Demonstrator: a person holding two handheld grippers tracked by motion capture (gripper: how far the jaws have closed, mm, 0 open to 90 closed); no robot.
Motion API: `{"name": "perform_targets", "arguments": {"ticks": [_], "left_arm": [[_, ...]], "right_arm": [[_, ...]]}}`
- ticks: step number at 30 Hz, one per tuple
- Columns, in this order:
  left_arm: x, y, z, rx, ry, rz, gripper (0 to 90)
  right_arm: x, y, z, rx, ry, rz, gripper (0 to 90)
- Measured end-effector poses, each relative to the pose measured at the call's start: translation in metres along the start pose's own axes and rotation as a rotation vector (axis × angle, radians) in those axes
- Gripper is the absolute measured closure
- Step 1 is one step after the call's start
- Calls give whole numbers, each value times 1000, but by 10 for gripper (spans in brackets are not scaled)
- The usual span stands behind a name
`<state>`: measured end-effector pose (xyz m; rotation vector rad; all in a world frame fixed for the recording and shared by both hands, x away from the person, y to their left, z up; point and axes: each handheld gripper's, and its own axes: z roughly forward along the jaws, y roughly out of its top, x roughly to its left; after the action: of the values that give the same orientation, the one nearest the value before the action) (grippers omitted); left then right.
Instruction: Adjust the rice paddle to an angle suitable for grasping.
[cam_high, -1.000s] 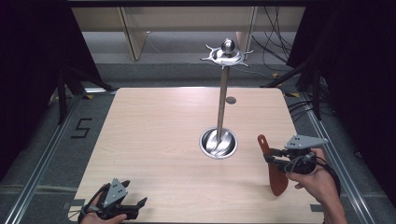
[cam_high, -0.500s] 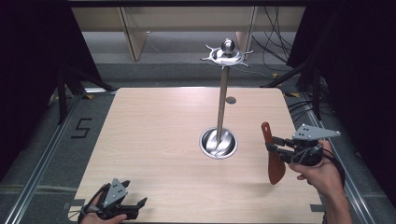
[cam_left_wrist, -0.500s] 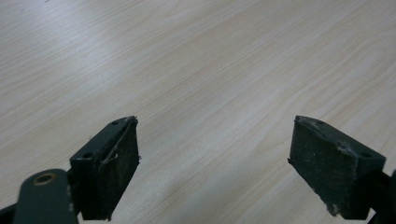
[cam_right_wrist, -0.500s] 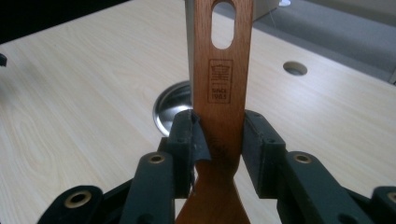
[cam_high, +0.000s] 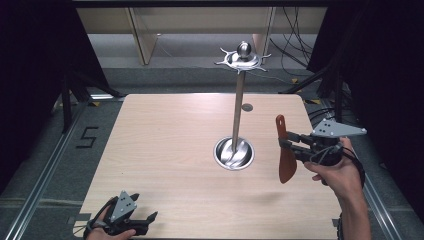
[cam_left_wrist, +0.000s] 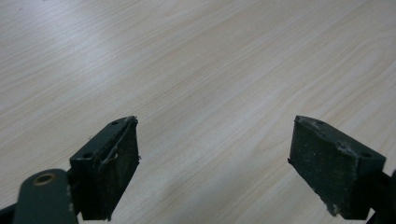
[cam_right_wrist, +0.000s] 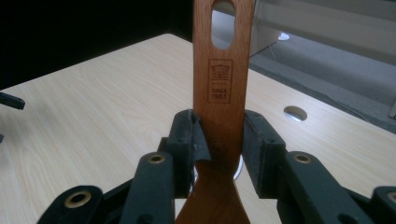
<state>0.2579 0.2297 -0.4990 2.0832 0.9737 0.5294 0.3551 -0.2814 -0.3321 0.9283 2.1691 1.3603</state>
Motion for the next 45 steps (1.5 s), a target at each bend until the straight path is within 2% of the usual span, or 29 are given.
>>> {"name": "perform_targets", "arguments": {"ticks": [1,2,4,6,8,9,10,11,12,13,14,15,17,18,19,21,22,24,25,26,27,28,36,37,42,44,45], "left_arm": [[1,0,0,1,1,19,152],[1,0,0,1,1,19,152],[0,0,0,-3,2,-8,152],[0,0,0,-4,2,-8,152],[0,0,0,-3,2,-9,152],[0,0,0,-4,3,1,152],[1,0,-1,-5,3,20,152],[1,0,-1,-5,3,20,152],[1,0,-1,-5,4,17,152],[1,0,-1,-4,4,17,152],[0,0,0,-1,0,-9,152],[1,-1,0,6,-4,13,152],[1,0,0,-2,-1,19,152],[1,0,0,-4,1,19,152],[0,0,0,1,-2,-5,152],[0,0,0,-1,-2,-8,152],[0,0,0,-1,-2,-6,152],[2,1,-1,8,-5,20,152],[-1,0,0,-4,-5,-10,152],[-1,0,0,-4,-5,-10,152],[-1,0,0,-8,-4,-7,152],[0,0,0,-6,1,20,152],[0,0,-1,-7,-3,16,152],[-1,0,0,-5,-1,-8,152],[-1,0,1,4,-2,0,152],[-1,0,0,-6,-3,7,152],[0,0,0,-1,-2,19,151]], "right_arm": [[-1,2,0,-2,-1,-13,672],[-1,2,0,-2,-1,-13,672],[0,8,2,-26,3,-13,672],[1,13,1,-16,2,-22,672],[2,17,3,-34,-8,-28,672],[2,19,3,-16,7,-34,672],[4,21,3,-16,-3,-33,672],[4,21,3,-16,-3,-33,672],[2,24,2,-21,-7,-62,672],[2,28,2,-34,-9,-64,672],[2,28,2,-34,-9,-64,672],[3,31,2,-37,-10,-53,672],[2,37,0,-44,-7,-73,672],[3,40,-1,-54,-5,-71,672],[3,46,-2,-79,-3,-69,672],[4,48,-3,-78,8,-55,672],[4,51,-4,-82,2,-75,672],[6,57,-4,-85,-5,-78,672],[7,61,-4,-89,7,-73,672],[7,61,-4,-89,7,-73,672],[7,66,-4,-101,-3,-84,672],[7,66,-4,-101,-3,-84,672],[9,84,-7,-138,16,-81,672],[9,87,-8,-147,21,-78,672],[9,95,-9,-168,30,-61,672],[9,97,-9,-162,33,-63,672],[7,101,-8,-164,22,-79,672]]}}
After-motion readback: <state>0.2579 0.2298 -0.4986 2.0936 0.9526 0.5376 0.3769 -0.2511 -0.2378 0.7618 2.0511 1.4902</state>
